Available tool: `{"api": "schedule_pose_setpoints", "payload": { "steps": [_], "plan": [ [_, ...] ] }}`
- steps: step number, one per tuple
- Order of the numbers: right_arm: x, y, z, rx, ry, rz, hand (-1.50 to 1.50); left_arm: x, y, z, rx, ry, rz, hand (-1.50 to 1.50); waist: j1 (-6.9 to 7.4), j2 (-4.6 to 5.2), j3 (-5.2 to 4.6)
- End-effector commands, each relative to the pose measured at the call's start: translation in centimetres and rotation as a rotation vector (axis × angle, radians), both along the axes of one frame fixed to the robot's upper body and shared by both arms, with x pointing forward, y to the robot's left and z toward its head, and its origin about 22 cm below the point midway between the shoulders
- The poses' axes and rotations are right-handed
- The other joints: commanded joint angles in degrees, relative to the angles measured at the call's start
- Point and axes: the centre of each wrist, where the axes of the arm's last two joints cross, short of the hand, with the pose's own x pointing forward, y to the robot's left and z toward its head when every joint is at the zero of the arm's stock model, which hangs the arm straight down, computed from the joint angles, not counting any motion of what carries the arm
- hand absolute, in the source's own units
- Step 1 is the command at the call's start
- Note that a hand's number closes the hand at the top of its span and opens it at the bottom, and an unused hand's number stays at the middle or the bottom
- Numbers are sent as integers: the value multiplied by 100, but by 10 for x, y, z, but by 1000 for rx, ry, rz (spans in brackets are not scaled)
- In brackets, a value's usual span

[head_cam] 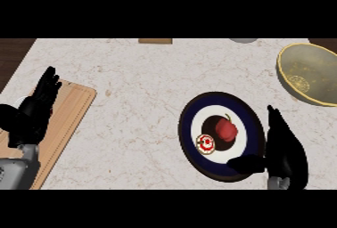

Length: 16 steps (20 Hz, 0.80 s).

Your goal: Pick the bell pepper from the plate and place it in the bowl

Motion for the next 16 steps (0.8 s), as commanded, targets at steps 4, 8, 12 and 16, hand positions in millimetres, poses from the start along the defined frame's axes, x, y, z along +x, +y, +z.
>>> {"api": "schedule_pose_setpoints", "payload": {
  "steps": [4,8,12,16],
  "plan": [
    [31,18,-7,-25,293,-51,-150,5,9,1,2,-12,19,0,-93,-19,12],
    [51,32,-7,-140,218,-81,-150,-1,6,-5,12,5,18,0,-81,-28,15],
    [64,33,6,-204,192,-71,-150,5,0,4,9,8,26,0,-129,-34,17],
    [63,32,-20,-180,222,-72,-150,-15,-3,-10,-1,-5,8,0,-122,-39,19]
  ]
}}
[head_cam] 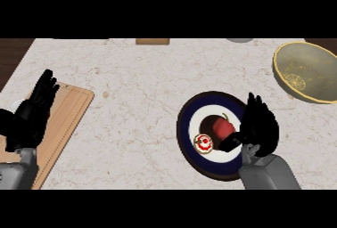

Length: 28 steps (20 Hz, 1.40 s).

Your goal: Pick the bell pepper from the plate and place it in the bowl

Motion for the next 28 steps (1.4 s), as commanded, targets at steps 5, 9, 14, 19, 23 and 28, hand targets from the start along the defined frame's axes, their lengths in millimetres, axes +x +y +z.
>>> {"api": "schedule_pose_setpoints", "payload": {
  "steps": [5,9,14,19,23,28],
  "plan": [
    [9,24,-7,25,138,-94,-150,-3,-1,-11,2,12,6,0,-13,-1,2],
    [4,16,-42,37,151,-121,-150,-1,1,1,11,3,18,0,-10,2,4],
    [6,28,-35,23,123,-125,-150,-3,-1,9,-5,-6,1,0,-9,-7,4],
    [23,19,-64,7,120,-148,-150,3,16,-11,14,-10,6,0,-4,15,3],
    [38,9,-63,87,146,-147,150,-5,-2,1,0,-18,8,0,7,5,5],
    [43,9,-71,95,110,-43,150,-5,3,-5,0,-3,2,0,-18,2,4]
  ]
}}
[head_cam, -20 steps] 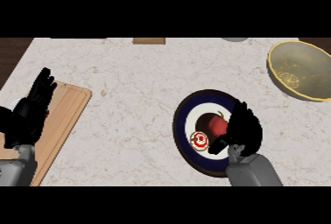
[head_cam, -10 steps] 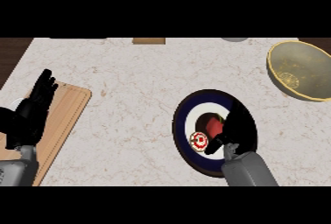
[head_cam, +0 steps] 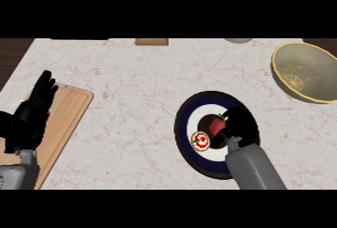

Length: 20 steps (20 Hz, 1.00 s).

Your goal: Pick the bell pepper from the plate and place it in the bowl

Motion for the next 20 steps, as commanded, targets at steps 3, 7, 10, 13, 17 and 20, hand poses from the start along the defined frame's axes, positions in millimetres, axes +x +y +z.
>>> {"api": "schedule_pose_setpoints", "payload": {
  "steps": [3,7,10,13,17,20],
  "plan": [
    [12,0,-19,14,-35,-22,150,-2,5,-27,-12,5,-4,0,13,38,22],
    [23,-4,-8,-4,-63,-22,150,18,-2,6,-11,28,-6,0,-3,34,23],
    [14,-14,-20,-83,-94,-60,150,10,-5,10,-5,16,-28,0,-2,30,24],
    [2,-19,-18,-91,-82,316,150,11,3,8,-13,0,18,0,-25,32,24],
    [-6,-6,-6,-72,-65,863,150,10,-3,6,-2,4,-22,0,103,30,33],
    [-6,-44,17,-65,-134,1051,150,2,4,0,-12,20,-4,0,-39,-18,24]
  ]
}}
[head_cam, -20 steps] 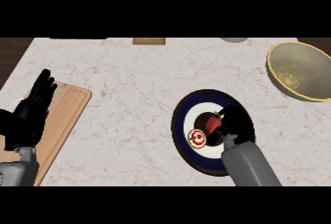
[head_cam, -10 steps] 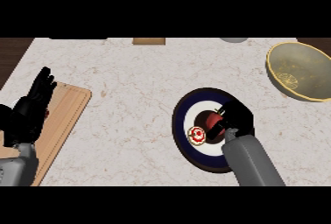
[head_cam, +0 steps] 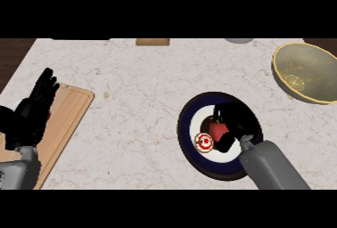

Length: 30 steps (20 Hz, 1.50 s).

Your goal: Pick the bell pepper from the plate and place it in the bowl

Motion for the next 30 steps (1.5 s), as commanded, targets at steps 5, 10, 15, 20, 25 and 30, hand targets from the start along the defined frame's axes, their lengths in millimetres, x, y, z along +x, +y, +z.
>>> {"api": "schedule_pose_setpoints", "payload": {
  "steps": [5,10,15,20,25,30],
  "plan": [
    [-10,-92,90,-2,-258,357,150,-17,7,-11,3,-9,42,0,-177,-27,4],
    [-13,-113,156,180,-558,211,150,-7,20,-11,17,10,53,0,-235,3,2],
    [-27,-169,198,291,-601,132,150,-2,4,6,14,-14,28,0,-110,22,8],
    [-11,-193,219,315,-572,39,150,6,12,1,6,0,10,0,-37,43,5],
    [33,-224,201,402,-527,17,150,-12,-8,2,1,-11,-18,0,108,61,10],
    [63,-241,181,403,-530,13,150,-9,-5,-10,5,-17,-10,0,106,76,9]
  ]
}}
